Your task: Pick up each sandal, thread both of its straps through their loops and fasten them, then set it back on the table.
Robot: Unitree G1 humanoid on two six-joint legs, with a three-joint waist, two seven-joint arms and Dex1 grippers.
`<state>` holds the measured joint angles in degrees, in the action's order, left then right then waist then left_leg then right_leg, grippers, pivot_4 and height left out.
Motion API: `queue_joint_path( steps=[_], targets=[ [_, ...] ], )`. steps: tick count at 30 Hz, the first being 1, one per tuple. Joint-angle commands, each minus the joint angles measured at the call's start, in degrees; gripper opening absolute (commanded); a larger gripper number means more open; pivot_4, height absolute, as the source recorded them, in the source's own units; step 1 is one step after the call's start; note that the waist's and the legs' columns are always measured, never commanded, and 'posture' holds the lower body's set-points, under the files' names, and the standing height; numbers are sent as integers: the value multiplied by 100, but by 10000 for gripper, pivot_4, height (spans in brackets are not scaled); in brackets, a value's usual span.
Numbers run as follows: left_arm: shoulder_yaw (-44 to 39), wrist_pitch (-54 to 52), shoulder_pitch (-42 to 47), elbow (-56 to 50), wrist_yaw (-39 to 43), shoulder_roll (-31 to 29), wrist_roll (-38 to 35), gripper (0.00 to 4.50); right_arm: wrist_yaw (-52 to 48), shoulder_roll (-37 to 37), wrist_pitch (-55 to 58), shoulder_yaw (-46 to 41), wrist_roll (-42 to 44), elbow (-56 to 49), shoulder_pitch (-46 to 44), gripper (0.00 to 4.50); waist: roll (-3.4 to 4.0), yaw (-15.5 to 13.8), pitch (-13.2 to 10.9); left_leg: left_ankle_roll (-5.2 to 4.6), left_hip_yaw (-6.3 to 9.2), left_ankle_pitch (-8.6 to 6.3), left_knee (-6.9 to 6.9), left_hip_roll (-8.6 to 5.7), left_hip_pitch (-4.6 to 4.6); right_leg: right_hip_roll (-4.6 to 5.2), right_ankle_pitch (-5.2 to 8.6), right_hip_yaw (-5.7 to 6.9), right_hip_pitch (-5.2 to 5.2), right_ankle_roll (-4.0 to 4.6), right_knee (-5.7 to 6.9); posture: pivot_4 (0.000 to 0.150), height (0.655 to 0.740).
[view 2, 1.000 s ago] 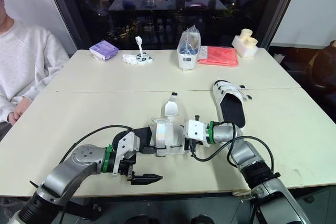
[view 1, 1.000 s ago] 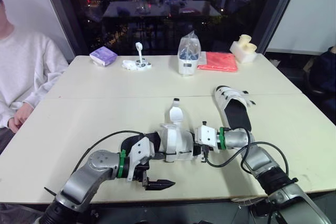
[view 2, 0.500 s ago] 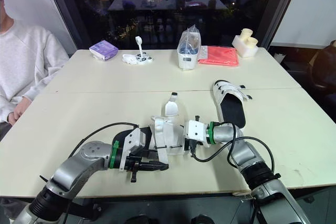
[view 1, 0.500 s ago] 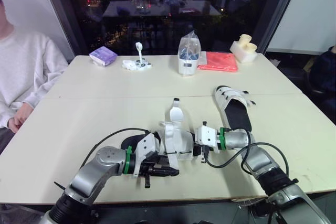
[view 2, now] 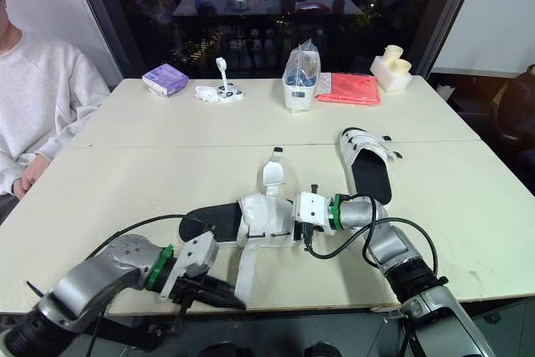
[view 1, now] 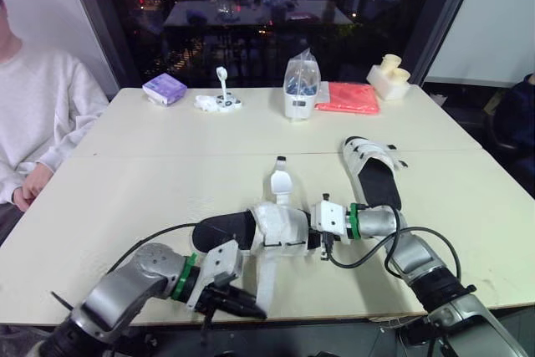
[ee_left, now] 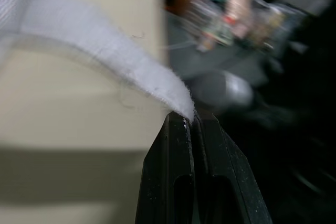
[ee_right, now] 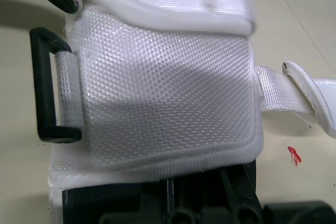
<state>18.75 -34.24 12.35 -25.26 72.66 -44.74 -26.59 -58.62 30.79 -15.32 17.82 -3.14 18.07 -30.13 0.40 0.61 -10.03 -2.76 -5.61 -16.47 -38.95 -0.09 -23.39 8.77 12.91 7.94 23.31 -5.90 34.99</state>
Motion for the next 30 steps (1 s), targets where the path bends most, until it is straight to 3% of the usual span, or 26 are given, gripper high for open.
queue_joint_path(
  steps=[1,7,14,22,30],
  targets=[
    [-300,341,74,-313,339,36,-426,338,-194,76,192,337,-341,373,202,0,0,0,0,-1,1,-1,0,0,0,0,0,0,0,0,0,1500,7400],
    [-771,207,497,-170,241,227,-928,338,-193,84,193,333,-350,348,220,0,-2,-1,-1,10,2,7,2,0,0,-3,1,2,-2,-1,0,1500,7400],
    [-1257,-1144,1597,986,439,443,-2189,338,-153,71,156,336,-381,420,185,0,-4,2,-3,4,0,21,1,-1,-2,-16,-5,8,-13,-15,4,1500,7400],
    [-1372,-1826,2433,2508,139,1096,-2299,338,-137,79,153,362,-395,466,101,0,-9,9,-6,5,-4,27,-1,-4,-2,-22,-4,7,-27,-23,14,1500,7400],
    [-1568,-1675,2866,3888,-541,1712,-1868,338,-125,123,174,353,-380,377,173,0,-10,10,-5,9,-4,30,-3,-4,0,-21,-5,6,-30,-23,14,1500,7400]
  ],
)
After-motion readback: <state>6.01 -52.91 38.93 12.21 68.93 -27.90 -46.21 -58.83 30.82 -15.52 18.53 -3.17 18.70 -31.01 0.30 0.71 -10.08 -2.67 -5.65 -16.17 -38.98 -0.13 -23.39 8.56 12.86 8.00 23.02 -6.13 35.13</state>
